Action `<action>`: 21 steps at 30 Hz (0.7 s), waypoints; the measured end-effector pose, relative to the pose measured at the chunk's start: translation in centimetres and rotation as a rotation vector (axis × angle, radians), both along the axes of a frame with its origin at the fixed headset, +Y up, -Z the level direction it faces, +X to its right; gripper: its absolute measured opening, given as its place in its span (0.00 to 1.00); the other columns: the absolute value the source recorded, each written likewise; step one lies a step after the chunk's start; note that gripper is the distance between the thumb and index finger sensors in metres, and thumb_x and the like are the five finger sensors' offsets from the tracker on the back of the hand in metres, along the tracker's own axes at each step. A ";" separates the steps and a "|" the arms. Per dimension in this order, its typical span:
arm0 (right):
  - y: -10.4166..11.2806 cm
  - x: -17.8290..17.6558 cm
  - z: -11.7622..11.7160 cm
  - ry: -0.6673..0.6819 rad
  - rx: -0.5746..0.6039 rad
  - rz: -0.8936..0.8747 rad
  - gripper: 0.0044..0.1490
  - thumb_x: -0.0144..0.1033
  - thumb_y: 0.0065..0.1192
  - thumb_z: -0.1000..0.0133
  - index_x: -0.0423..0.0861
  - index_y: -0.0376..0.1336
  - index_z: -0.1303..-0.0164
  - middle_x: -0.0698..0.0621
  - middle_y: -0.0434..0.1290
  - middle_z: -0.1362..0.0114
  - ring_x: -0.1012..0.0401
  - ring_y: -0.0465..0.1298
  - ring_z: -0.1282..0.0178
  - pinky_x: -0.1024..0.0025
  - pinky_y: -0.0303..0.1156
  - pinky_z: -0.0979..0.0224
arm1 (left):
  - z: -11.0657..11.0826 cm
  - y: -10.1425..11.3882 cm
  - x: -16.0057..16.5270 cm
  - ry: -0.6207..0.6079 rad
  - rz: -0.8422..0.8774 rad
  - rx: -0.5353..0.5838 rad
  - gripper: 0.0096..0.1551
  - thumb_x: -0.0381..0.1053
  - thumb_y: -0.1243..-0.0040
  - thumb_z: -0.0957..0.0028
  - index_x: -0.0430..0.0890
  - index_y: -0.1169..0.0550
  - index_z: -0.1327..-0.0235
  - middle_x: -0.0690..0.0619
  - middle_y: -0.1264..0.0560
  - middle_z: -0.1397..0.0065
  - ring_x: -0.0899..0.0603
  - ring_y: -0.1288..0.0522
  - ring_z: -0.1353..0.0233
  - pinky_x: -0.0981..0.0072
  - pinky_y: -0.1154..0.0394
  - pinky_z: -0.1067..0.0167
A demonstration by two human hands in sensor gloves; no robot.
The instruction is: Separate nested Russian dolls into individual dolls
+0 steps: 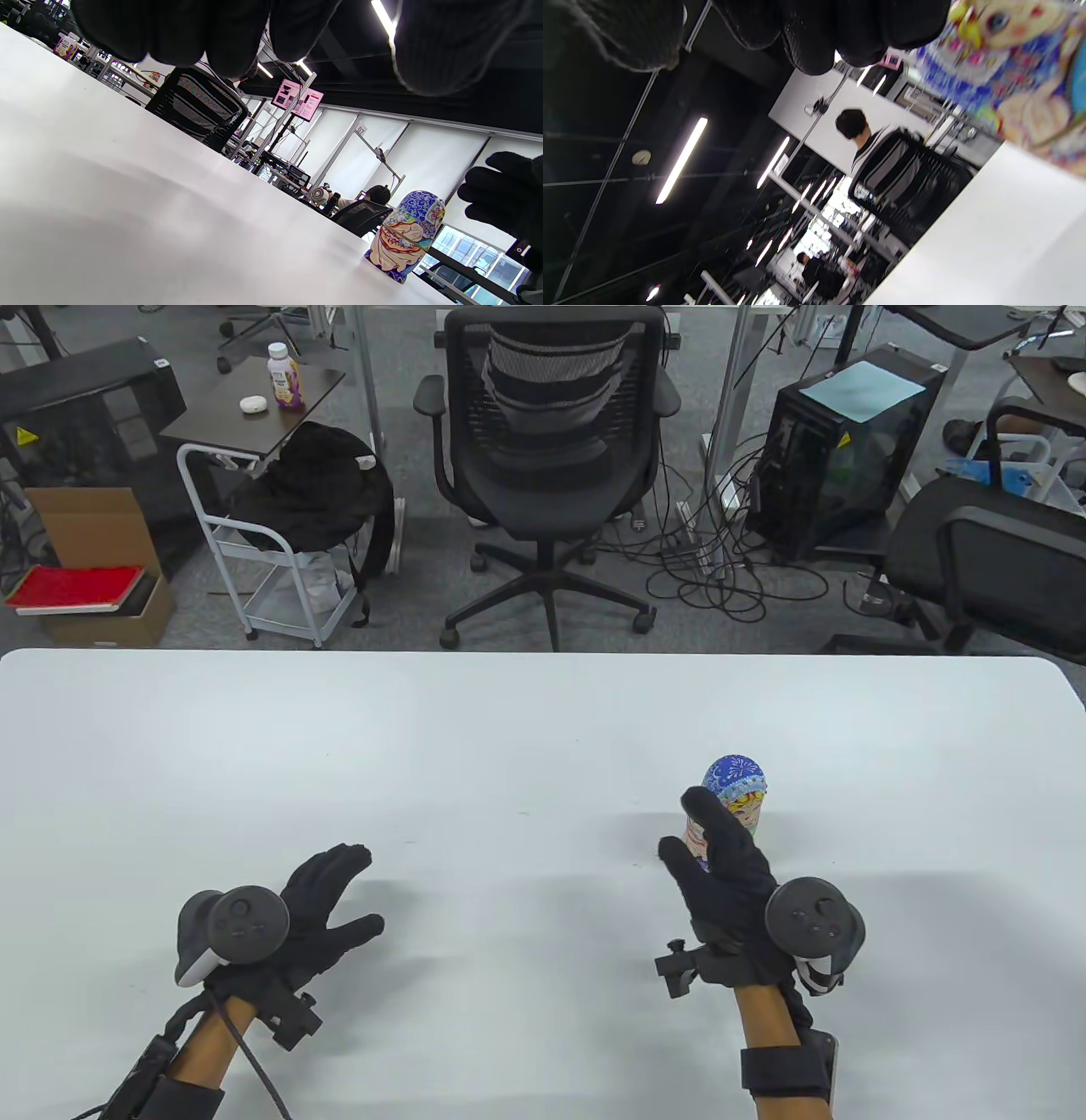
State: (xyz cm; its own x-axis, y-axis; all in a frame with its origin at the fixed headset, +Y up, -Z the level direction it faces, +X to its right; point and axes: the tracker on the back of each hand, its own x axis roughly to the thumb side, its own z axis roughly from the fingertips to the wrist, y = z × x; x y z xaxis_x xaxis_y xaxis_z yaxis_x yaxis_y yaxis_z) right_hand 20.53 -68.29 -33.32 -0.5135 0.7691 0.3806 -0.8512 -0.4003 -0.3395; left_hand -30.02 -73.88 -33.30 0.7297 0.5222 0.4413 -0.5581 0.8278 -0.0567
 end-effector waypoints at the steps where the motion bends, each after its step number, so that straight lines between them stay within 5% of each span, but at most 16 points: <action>1: -0.3 1.2 0.0 -0.063 0.008 -0.002 0.47 0.62 0.61 0.45 0.51 0.53 0.19 0.38 0.65 0.20 0.39 0.64 0.21 0.43 0.62 0.23 | 0.0 0.0 -0.1 0.002 0.000 -0.002 0.52 0.72 0.45 0.43 0.44 0.43 0.15 0.31 0.41 0.17 0.20 0.39 0.23 0.29 0.35 0.33; 9: -5.0 6.4 -1.9 -0.344 -0.228 0.101 0.63 0.67 0.65 0.49 0.46 0.41 0.15 0.33 0.55 0.16 0.34 0.54 0.19 0.38 0.54 0.22 | 0.2 0.0 -0.2 0.004 0.013 -0.009 0.52 0.72 0.45 0.43 0.44 0.43 0.15 0.31 0.40 0.17 0.20 0.39 0.23 0.29 0.35 0.33; 14: -8.3 6.5 -5.3 -0.235 -0.694 0.219 0.76 0.67 0.69 0.54 0.48 0.29 0.13 0.36 0.43 0.09 0.33 0.38 0.14 0.33 0.37 0.18 | 0.2 0.0 -0.2 0.006 0.016 -0.013 0.52 0.72 0.45 0.43 0.44 0.43 0.15 0.31 0.40 0.17 0.21 0.39 0.23 0.29 0.34 0.33; 18: -9.8 5.4 -7.2 -0.093 -0.907 0.328 0.84 0.73 0.64 0.54 0.52 0.12 0.21 0.43 0.33 0.06 0.34 0.31 0.12 0.35 0.32 0.17 | 0.1 0.0 -0.3 0.001 0.001 -0.012 0.52 0.72 0.45 0.43 0.44 0.43 0.15 0.31 0.40 0.17 0.21 0.39 0.23 0.30 0.34 0.33; 19: -10.0 5.3 -7.5 -0.029 -0.933 0.326 0.86 0.75 0.61 0.50 0.55 0.04 0.28 0.47 0.24 0.07 0.37 0.25 0.12 0.38 0.27 0.16 | 0.0 0.0 -0.3 -0.002 -0.002 -0.012 0.52 0.72 0.45 0.43 0.44 0.43 0.15 0.31 0.40 0.17 0.21 0.38 0.23 0.30 0.34 0.33; 21: -10.1 5.2 -7.7 -0.052 -0.949 0.332 0.86 0.77 0.59 0.50 0.56 0.01 0.31 0.53 0.23 0.06 0.42 0.25 0.09 0.44 0.26 0.12 | -0.2 0.0 -0.2 -0.013 -0.022 -0.013 0.52 0.72 0.45 0.43 0.44 0.43 0.15 0.31 0.40 0.17 0.21 0.38 0.23 0.30 0.34 0.33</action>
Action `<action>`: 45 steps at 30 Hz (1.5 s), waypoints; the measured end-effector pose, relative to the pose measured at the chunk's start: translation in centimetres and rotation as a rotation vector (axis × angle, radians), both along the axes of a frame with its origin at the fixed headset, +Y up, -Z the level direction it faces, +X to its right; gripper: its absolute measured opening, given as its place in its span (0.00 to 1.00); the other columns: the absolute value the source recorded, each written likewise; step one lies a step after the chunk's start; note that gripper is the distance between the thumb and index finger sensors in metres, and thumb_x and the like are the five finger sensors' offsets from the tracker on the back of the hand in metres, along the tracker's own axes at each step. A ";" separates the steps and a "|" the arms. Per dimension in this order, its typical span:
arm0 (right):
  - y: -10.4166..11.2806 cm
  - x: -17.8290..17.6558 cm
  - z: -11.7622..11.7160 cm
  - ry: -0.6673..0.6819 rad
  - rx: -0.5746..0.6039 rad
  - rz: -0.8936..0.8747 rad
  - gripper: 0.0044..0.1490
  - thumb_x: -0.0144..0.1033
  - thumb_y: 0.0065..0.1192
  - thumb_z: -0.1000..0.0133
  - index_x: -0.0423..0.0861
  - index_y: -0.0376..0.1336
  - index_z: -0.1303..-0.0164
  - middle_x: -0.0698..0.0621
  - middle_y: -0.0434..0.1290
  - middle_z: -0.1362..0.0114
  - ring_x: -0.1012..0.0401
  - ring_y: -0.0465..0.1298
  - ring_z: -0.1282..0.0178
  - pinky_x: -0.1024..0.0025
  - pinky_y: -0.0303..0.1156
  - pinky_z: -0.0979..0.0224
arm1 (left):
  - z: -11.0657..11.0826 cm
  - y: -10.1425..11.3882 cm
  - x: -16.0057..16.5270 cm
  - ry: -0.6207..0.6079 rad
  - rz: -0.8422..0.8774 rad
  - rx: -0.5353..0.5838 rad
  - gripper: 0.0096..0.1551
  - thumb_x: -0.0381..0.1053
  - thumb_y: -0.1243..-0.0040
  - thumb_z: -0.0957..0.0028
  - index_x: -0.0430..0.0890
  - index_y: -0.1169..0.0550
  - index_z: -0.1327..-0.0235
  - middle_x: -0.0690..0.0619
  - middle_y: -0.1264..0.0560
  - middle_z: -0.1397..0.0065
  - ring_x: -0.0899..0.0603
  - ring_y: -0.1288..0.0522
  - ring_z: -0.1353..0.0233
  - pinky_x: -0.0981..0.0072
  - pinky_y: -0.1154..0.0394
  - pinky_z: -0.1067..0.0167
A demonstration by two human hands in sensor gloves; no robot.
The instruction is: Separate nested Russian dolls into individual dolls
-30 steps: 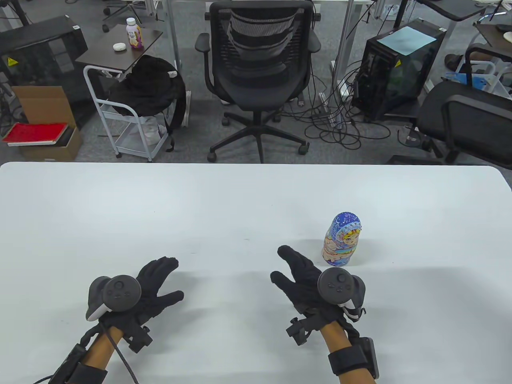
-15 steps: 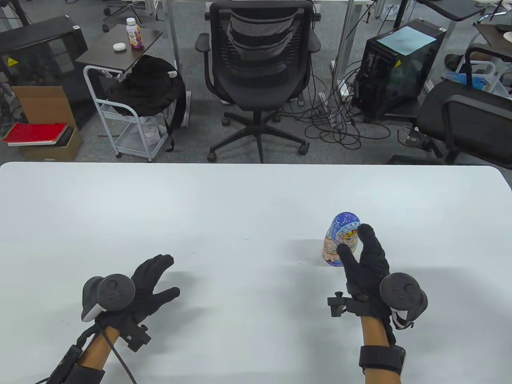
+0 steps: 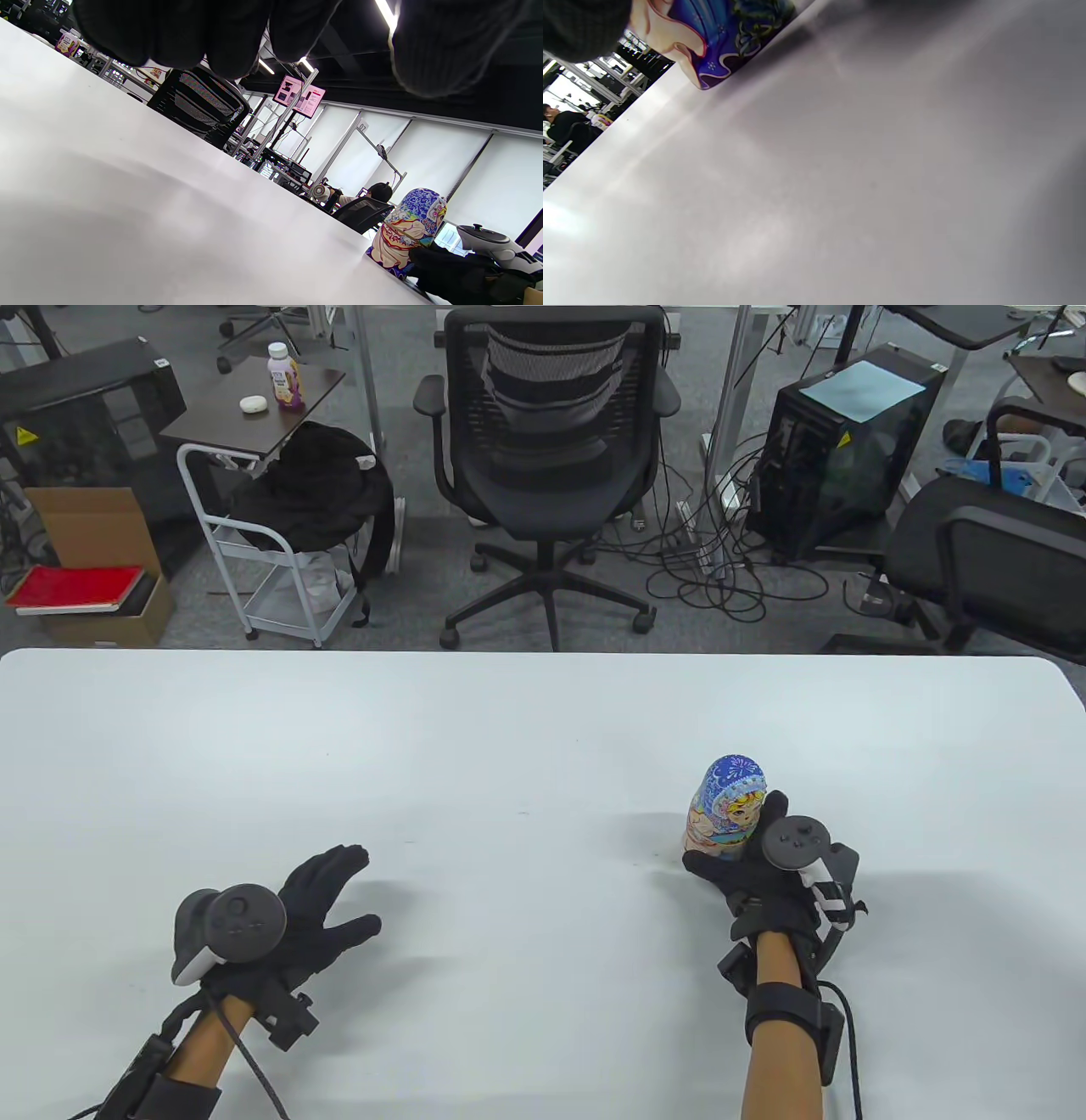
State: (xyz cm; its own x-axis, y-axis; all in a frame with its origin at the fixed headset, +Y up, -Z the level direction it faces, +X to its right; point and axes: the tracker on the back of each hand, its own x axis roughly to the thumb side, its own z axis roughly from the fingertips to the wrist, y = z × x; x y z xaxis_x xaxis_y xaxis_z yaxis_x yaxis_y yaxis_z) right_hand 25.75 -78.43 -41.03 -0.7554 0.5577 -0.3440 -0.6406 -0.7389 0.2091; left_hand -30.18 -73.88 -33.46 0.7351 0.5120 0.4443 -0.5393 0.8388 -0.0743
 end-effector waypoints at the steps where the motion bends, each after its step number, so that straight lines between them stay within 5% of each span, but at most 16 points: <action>1: 0.0 0.1 -0.1 -0.009 -0.004 0.003 0.86 0.76 0.60 0.50 0.57 0.01 0.32 0.55 0.23 0.05 0.44 0.25 0.08 0.46 0.26 0.10 | -0.1 0.0 0.0 -0.005 -0.009 0.001 0.52 0.72 0.44 0.43 0.44 0.43 0.15 0.31 0.40 0.17 0.21 0.38 0.23 0.30 0.34 0.33; 8: -0.1 -0.2 -0.4 -0.046 -0.011 0.030 0.83 0.82 0.56 0.52 0.64 0.01 0.31 0.71 0.22 0.06 0.52 0.25 0.05 0.50 0.26 0.08 | -0.6 -0.1 0.6 -0.020 -0.034 0.001 0.51 0.71 0.44 0.43 0.44 0.43 0.15 0.31 0.40 0.17 0.21 0.38 0.23 0.30 0.33 0.33; 14: 0.2 -1.6 -0.5 -0.032 0.048 0.082 0.81 0.81 0.57 0.48 0.65 0.04 0.28 0.71 0.31 0.06 0.61 0.33 0.03 0.53 0.34 0.04 | -0.6 -0.3 0.8 -0.021 -0.021 -0.006 0.51 0.71 0.44 0.43 0.44 0.42 0.15 0.31 0.40 0.17 0.21 0.38 0.23 0.31 0.33 0.34; 21: 0.7 -4.7 0.0 0.173 0.132 0.042 0.82 0.80 0.61 0.48 0.62 0.08 0.25 0.66 0.35 0.06 0.65 0.50 0.04 0.60 0.40 0.02 | -0.1 -0.2 1.3 -0.031 0.012 -0.001 0.51 0.71 0.44 0.43 0.44 0.42 0.15 0.31 0.39 0.17 0.21 0.38 0.23 0.31 0.33 0.34; 25: 1.6 -7.6 1.2 0.286 0.243 -0.104 0.81 0.77 0.65 0.48 0.62 0.11 0.22 0.64 0.37 0.06 0.63 0.52 0.05 0.58 0.43 0.03 | 0.3 0.2 2.3 -0.058 0.038 0.009 0.51 0.71 0.44 0.43 0.44 0.42 0.15 0.31 0.39 0.17 0.21 0.37 0.23 0.31 0.33 0.34; 30: 2.7 -13.1 3.3 0.368 0.489 -0.335 0.80 0.72 0.73 0.57 0.58 0.24 0.16 0.57 0.51 0.09 0.56 0.64 0.12 0.54 0.59 0.11 | 1.1 1.1 4.5 -0.101 0.096 0.025 0.52 0.71 0.43 0.43 0.43 0.43 0.15 0.31 0.39 0.17 0.21 0.37 0.23 0.32 0.32 0.34; 40: 3.2 -21.5 7.6 0.649 0.476 -0.449 0.80 0.67 0.77 0.61 0.55 0.30 0.15 0.52 0.56 0.12 0.51 0.66 0.17 0.46 0.63 0.17 | 2.3 3.8 8.0 -0.158 0.390 -0.010 0.69 0.75 0.39 0.48 0.40 0.59 0.14 0.28 0.48 0.15 0.18 0.43 0.22 0.28 0.36 0.33; 45: 3.3 -23.1 8.8 0.692 0.443 -0.565 0.82 0.64 0.78 0.59 0.56 0.25 0.17 0.46 0.52 0.14 0.36 0.67 0.21 0.40 0.70 0.23 | 2.0 4.2 9.4 -0.186 0.551 -0.069 0.69 0.73 0.34 0.49 0.42 0.56 0.14 0.29 0.47 0.15 0.16 0.45 0.22 0.25 0.36 0.34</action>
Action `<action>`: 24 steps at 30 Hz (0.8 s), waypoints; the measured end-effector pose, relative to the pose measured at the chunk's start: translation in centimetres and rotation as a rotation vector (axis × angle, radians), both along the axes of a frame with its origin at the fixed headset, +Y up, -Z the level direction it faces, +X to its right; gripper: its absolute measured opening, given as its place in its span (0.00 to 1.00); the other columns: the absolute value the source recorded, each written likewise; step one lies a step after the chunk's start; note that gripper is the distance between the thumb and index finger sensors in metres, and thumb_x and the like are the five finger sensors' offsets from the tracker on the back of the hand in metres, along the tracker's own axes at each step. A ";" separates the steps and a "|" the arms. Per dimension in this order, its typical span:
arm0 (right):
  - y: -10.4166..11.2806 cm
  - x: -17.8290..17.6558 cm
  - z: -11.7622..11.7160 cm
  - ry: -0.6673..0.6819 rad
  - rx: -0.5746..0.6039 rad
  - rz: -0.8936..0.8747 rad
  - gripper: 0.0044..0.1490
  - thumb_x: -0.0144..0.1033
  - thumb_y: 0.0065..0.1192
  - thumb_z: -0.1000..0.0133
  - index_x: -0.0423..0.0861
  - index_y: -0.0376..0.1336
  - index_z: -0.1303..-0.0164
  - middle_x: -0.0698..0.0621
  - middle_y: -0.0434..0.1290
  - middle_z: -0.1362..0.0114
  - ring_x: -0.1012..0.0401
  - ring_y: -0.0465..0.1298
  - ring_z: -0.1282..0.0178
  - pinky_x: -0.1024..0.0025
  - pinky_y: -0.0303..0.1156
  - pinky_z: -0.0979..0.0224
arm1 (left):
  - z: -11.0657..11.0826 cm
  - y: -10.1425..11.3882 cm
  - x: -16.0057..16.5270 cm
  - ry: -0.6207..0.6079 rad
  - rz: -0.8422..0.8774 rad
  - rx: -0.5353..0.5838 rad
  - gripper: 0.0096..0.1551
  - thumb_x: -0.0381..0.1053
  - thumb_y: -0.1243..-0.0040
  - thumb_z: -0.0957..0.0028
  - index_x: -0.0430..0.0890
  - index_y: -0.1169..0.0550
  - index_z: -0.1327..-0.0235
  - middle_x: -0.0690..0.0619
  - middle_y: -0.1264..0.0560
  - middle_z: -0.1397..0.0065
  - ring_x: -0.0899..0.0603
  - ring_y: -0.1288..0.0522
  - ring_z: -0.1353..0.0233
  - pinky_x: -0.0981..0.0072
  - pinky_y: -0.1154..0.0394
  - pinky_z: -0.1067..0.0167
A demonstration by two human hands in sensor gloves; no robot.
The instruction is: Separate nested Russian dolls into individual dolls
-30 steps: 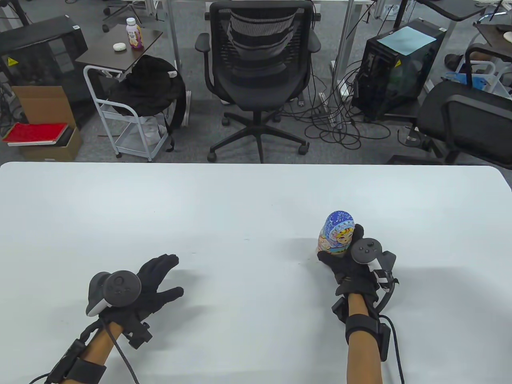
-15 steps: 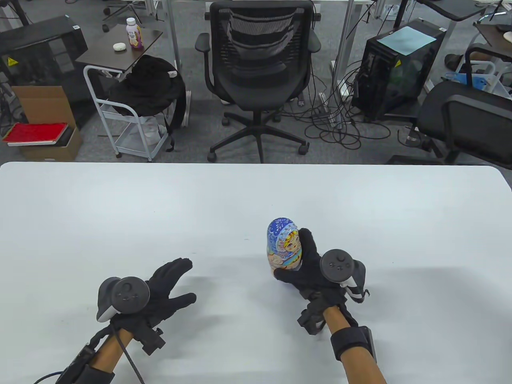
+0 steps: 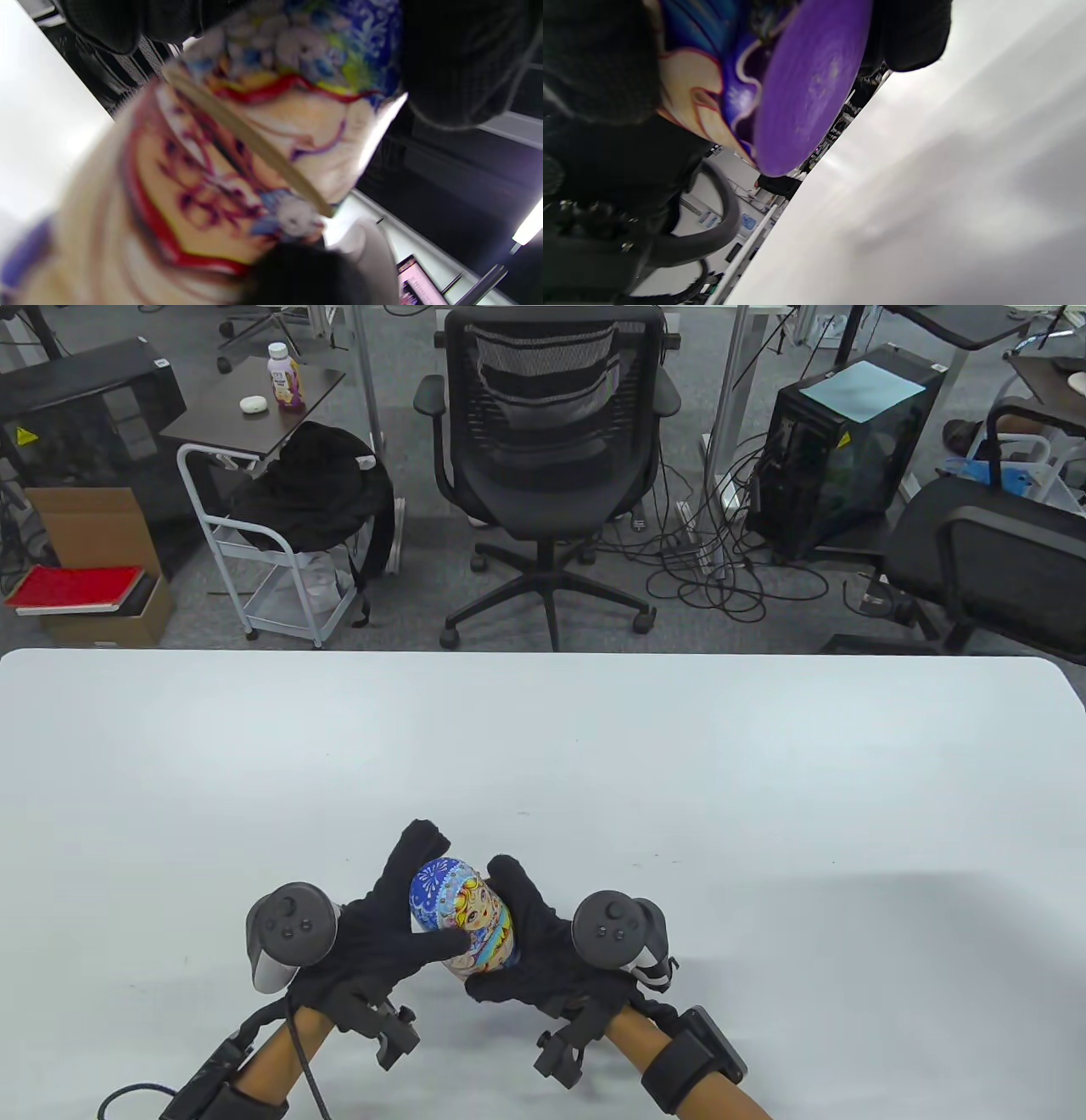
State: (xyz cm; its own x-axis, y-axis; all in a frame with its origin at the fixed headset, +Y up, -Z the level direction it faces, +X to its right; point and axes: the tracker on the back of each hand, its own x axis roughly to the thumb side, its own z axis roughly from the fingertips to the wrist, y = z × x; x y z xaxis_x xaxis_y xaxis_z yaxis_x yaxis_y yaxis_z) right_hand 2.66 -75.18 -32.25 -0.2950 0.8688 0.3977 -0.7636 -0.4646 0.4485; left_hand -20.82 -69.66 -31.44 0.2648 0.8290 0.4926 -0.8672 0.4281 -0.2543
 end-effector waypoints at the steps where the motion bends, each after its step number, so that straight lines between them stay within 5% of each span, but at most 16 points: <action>1: -0.1 0.0 0.0 0.001 -0.021 -0.024 0.82 0.63 0.79 0.59 0.56 0.24 0.17 0.45 0.51 0.14 0.36 0.67 0.21 0.44 0.73 0.25 | 0.0 0.1 0.2 0.006 0.043 0.002 0.63 0.71 0.31 0.49 0.42 0.48 0.14 0.33 0.38 0.17 0.19 0.41 0.22 0.27 0.33 0.35; 3: -0.3 0.1 0.1 0.029 -0.038 -0.061 0.82 0.62 0.79 0.59 0.56 0.24 0.18 0.43 0.50 0.14 0.37 0.66 0.20 0.50 0.76 0.27 | 0.0 0.4 0.7 0.017 0.094 0.014 0.61 0.68 0.28 0.48 0.39 0.45 0.16 0.34 0.35 0.20 0.24 0.31 0.26 0.32 0.29 0.35; 7: -0.7 -0.1 0.0 0.071 -0.080 -0.080 0.85 0.63 0.77 0.59 0.57 0.18 0.21 0.38 0.43 0.11 0.39 0.61 0.17 0.58 0.73 0.22 | 0.6 1.1 1.2 0.035 0.108 0.081 0.60 0.68 0.28 0.48 0.36 0.44 0.18 0.32 0.34 0.22 0.25 0.28 0.29 0.34 0.29 0.34; 13: 0.3 -1.0 0.7 0.038 0.017 -0.094 0.86 0.69 0.79 0.64 0.54 0.25 0.17 0.43 0.62 0.18 0.46 0.70 0.23 0.63 0.78 0.31 | 0.7 2.0 0.8 -0.029 0.140 0.101 0.60 0.69 0.28 0.49 0.35 0.42 0.20 0.31 0.32 0.23 0.27 0.26 0.29 0.35 0.27 0.34; 24: 0.5 -0.5 0.6 0.141 0.019 -0.081 0.86 0.68 0.80 0.66 0.56 0.26 0.17 0.46 0.63 0.17 0.47 0.70 0.23 0.62 0.77 0.29 | 1.2 4.0 -2.2 -0.139 0.274 0.115 0.60 0.69 0.28 0.49 0.39 0.42 0.17 0.35 0.32 0.20 0.29 0.28 0.26 0.37 0.29 0.31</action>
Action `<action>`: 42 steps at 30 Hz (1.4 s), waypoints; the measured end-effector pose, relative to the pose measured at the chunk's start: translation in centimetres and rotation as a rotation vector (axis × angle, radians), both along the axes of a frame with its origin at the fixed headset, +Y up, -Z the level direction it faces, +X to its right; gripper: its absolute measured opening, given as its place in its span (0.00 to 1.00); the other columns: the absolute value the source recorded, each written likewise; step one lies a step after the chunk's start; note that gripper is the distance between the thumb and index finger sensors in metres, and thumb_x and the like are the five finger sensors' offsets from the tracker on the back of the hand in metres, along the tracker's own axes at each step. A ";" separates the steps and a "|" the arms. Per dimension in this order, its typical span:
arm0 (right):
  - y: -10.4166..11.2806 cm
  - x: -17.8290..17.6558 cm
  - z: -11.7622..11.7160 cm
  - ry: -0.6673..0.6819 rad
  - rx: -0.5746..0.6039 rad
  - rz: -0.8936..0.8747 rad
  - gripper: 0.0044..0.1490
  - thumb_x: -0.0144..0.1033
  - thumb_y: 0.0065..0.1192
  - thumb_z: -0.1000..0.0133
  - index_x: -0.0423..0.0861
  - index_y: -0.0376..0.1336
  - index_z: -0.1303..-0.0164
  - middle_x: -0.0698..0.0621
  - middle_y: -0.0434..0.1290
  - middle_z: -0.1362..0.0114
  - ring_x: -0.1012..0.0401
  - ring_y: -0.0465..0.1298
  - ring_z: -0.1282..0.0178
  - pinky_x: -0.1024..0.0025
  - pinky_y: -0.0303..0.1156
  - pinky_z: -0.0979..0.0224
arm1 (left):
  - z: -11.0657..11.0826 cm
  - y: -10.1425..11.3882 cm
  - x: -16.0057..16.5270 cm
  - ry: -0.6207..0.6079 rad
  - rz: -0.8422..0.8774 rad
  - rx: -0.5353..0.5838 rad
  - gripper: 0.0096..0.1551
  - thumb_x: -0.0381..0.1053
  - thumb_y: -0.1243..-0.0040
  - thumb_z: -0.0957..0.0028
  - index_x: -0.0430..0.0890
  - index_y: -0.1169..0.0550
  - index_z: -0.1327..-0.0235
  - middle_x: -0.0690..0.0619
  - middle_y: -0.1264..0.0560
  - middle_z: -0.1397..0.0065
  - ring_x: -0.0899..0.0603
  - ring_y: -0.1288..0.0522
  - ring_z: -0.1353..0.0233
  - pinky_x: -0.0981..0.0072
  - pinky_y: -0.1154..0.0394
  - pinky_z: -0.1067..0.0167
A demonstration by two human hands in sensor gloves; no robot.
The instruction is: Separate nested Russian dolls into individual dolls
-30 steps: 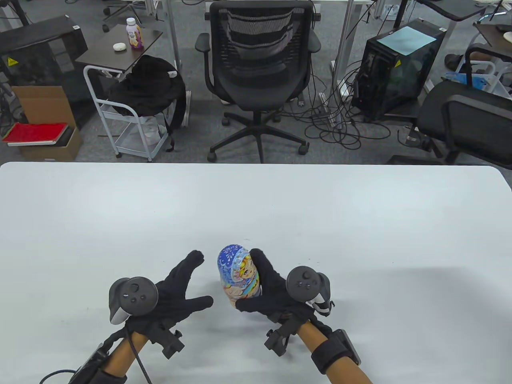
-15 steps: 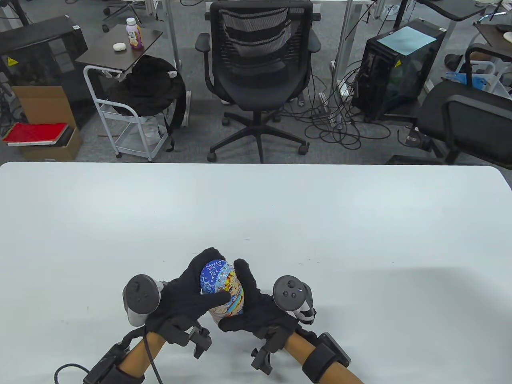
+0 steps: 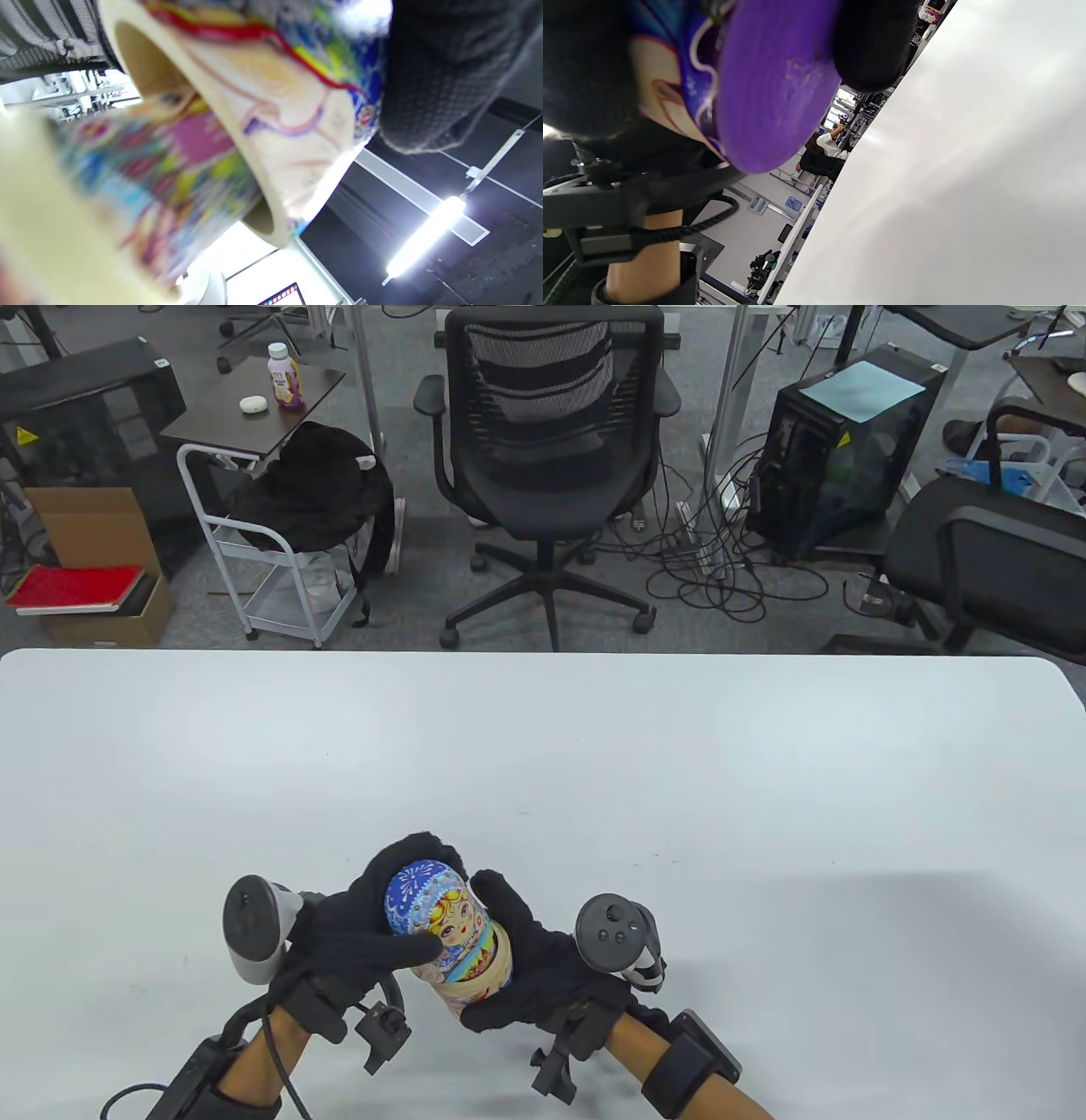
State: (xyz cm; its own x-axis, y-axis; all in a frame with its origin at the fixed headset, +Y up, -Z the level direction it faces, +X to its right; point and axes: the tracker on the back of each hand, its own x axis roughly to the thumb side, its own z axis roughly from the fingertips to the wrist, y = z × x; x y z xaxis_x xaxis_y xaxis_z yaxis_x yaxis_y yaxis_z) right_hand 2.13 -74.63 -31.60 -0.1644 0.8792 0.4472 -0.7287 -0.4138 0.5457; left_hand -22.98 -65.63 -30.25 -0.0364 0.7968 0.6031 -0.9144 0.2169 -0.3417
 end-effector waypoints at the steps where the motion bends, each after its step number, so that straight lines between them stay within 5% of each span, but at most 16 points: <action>1: 0.0 0.0 0.0 0.002 -0.001 0.010 0.86 0.67 0.80 0.65 0.56 0.27 0.17 0.45 0.63 0.17 0.46 0.70 0.23 0.61 0.77 0.29 | 0.3 0.3 -0.6 -0.004 0.003 0.007 0.60 0.69 0.29 0.49 0.39 0.43 0.17 0.35 0.33 0.19 0.29 0.29 0.25 0.37 0.30 0.30; 7: -0.6 0.3 0.1 -0.027 0.003 0.031 0.84 0.66 0.80 0.64 0.55 0.27 0.17 0.47 0.61 0.16 0.46 0.68 0.21 0.60 0.76 0.28 | 1.3 1.2 -6.0 0.234 -0.013 0.073 0.60 0.70 0.30 0.48 0.42 0.46 0.15 0.37 0.35 0.17 0.27 0.36 0.22 0.29 0.39 0.29; 12: -0.8 0.7 0.1 -0.057 0.020 0.041 0.83 0.66 0.79 0.63 0.54 0.28 0.17 0.47 0.60 0.15 0.46 0.68 0.21 0.59 0.75 0.27 | 1.3 -0.7 -10.4 0.509 -0.244 0.040 0.61 0.69 0.29 0.49 0.42 0.46 0.15 0.36 0.35 0.18 0.28 0.34 0.27 0.31 0.35 0.32; 18: -1.0 1.2 0.1 -0.086 0.022 0.038 0.82 0.65 0.79 0.63 0.54 0.29 0.17 0.48 0.59 0.15 0.45 0.67 0.20 0.59 0.75 0.27 | -0.2 -3.5 -11.7 0.700 -0.592 -0.037 0.62 0.67 0.27 0.50 0.37 0.45 0.18 0.33 0.35 0.20 0.28 0.29 0.28 0.35 0.30 0.34; 28: -0.9 1.6 -0.1 -0.110 0.029 0.043 0.82 0.65 0.79 0.63 0.53 0.29 0.16 0.48 0.58 0.15 0.45 0.67 0.20 0.58 0.74 0.27 | -2.0 -7.0 -10.8 0.697 -0.858 -0.143 0.63 0.65 0.25 0.51 0.34 0.46 0.20 0.31 0.36 0.22 0.27 0.25 0.29 0.41 0.23 0.37; 42: -0.8 1.7 -0.1 -0.114 0.029 0.046 0.81 0.65 0.79 0.63 0.53 0.30 0.16 0.48 0.59 0.15 0.45 0.67 0.20 0.58 0.74 0.27 | -2.6 -9.1 -11.1 0.663 -0.921 -0.242 0.64 0.64 0.25 0.51 0.36 0.49 0.18 0.32 0.38 0.20 0.26 0.27 0.28 0.39 0.25 0.35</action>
State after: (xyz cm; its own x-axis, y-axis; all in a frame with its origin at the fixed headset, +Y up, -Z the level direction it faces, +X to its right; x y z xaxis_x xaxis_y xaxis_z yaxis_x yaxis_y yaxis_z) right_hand 3.85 -75.48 -31.75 -0.2551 0.8565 0.4488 -0.7653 -0.4625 0.4477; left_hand -34.09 -74.69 -32.88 0.8833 0.4546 0.1149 -0.4597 0.8878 0.0221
